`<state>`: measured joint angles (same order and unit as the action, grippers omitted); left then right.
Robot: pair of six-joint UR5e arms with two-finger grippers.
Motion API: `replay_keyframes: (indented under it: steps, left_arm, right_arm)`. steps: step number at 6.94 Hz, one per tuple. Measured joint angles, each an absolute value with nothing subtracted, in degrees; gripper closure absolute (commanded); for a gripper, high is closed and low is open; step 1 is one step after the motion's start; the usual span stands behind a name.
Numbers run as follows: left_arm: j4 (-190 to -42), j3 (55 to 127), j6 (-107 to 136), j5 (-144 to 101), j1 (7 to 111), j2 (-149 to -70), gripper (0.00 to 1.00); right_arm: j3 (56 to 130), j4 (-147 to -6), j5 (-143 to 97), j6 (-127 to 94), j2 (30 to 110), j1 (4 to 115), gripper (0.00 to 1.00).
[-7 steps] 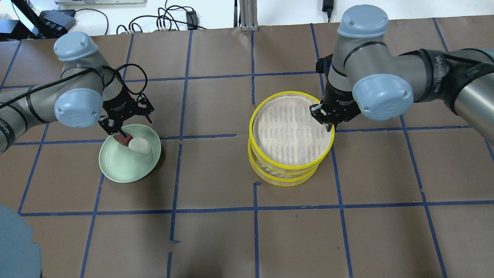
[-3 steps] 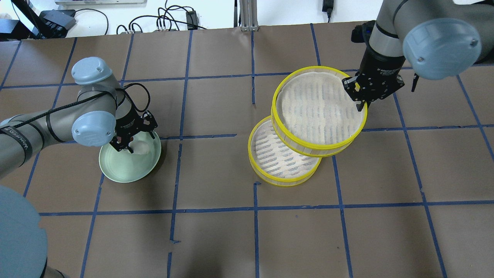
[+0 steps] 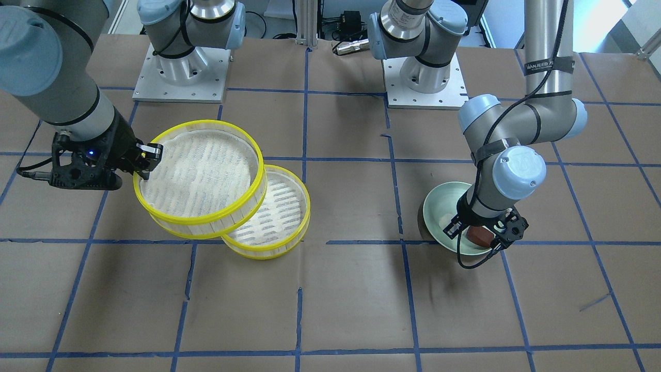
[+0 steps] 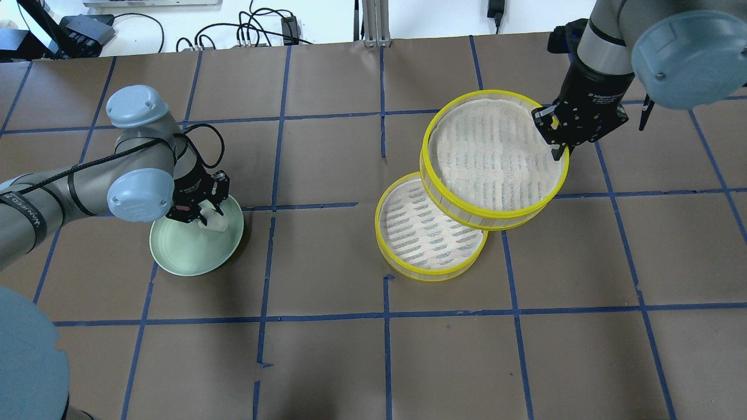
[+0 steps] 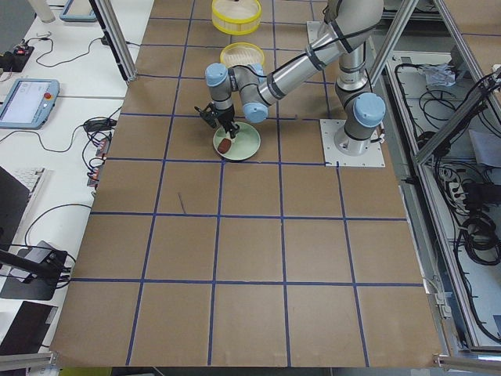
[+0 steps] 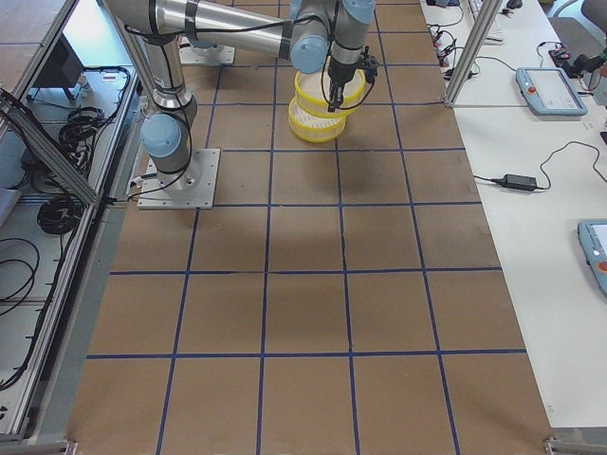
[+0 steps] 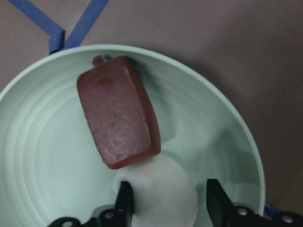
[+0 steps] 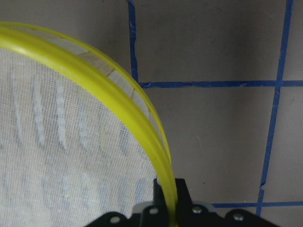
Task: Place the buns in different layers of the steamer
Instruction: 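Grasp the white bun with the left gripper and lift it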
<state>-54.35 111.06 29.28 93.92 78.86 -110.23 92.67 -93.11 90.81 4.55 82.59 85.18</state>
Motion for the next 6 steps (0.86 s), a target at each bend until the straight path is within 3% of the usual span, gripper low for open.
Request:
replay_keyframes:
  steps: [3,6]
  left_arm:
    - [-57.00,109.30,29.47,93.98,81.02,-107.25,0.87]
    - [-64.45,100.81,36.50,86.42,94.18,-105.70,0.87]
  right_arm:
    - [91.98,-93.02,91.33,5.07,82.59,84.78,0.92]
    - [91.82,-92.74,91.45,5.37,83.01,84.35,0.91]
